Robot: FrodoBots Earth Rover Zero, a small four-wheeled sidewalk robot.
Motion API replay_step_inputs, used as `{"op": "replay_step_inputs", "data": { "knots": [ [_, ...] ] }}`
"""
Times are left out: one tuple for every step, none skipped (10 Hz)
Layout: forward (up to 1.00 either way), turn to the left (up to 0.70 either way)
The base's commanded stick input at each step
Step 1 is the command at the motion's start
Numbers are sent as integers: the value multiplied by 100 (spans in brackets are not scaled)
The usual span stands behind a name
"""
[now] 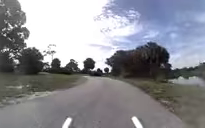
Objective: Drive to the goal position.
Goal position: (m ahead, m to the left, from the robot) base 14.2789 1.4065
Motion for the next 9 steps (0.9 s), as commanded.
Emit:
{"op": "replay_step_inputs", "data": {
  "knots": [
    [69,3],
    [69,3],
    [69,3],
    [69,3],
    [69,3],
    [69,3],
    [69,3],
    [69,3],
    [69,3]
  ]
}}
